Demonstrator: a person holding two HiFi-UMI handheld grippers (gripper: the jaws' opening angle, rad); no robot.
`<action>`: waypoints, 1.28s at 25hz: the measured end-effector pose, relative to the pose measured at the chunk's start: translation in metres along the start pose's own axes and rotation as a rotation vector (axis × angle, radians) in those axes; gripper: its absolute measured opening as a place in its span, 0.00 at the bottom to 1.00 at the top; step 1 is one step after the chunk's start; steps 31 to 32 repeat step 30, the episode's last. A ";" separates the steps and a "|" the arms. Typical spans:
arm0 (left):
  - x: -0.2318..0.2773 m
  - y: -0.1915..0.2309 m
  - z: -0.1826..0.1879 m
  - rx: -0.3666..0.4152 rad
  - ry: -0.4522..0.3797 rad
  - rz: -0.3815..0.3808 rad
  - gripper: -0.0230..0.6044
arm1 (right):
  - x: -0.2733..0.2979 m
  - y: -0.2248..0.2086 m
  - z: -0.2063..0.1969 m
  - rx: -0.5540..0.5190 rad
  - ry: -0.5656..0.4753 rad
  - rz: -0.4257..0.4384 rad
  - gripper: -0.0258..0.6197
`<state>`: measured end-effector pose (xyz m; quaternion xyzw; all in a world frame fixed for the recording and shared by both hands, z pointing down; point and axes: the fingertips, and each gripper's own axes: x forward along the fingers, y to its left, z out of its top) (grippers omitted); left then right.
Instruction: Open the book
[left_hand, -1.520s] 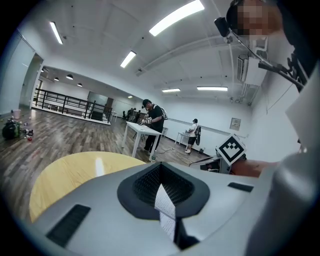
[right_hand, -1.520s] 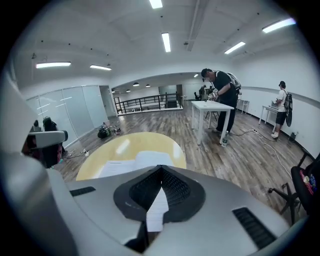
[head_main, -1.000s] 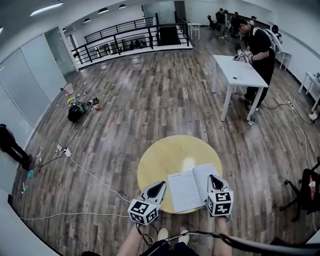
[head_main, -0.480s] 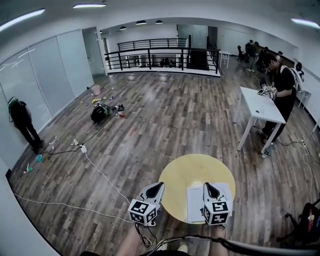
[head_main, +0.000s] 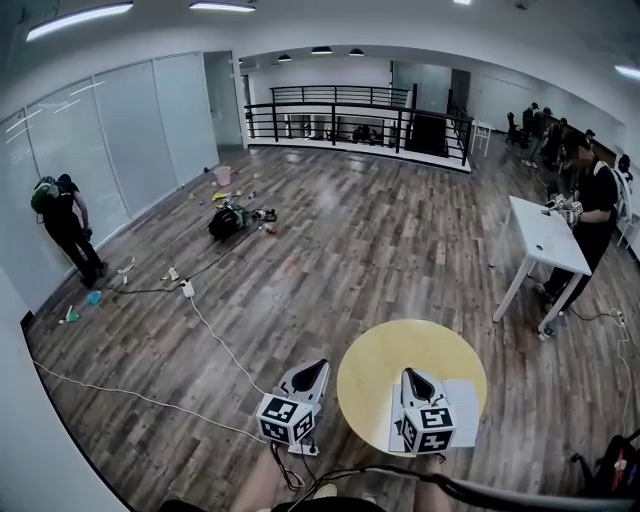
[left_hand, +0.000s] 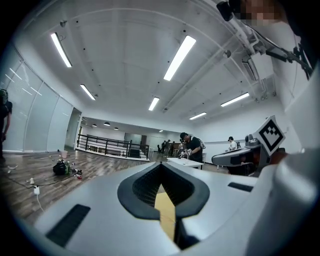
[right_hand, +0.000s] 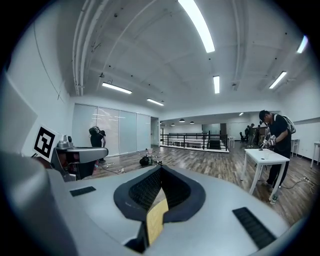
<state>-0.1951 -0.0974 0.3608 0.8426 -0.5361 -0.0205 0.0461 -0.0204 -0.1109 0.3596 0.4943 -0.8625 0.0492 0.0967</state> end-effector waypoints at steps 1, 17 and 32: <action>0.000 0.001 0.001 0.004 -0.002 0.000 0.03 | 0.002 0.002 -0.001 0.005 0.000 0.006 0.05; 0.018 -0.014 0.007 0.013 -0.009 -0.043 0.03 | 0.001 -0.013 0.001 0.036 -0.012 0.014 0.05; 0.018 -0.013 0.010 0.022 -0.013 -0.041 0.03 | 0.003 -0.007 0.005 0.029 -0.024 0.026 0.05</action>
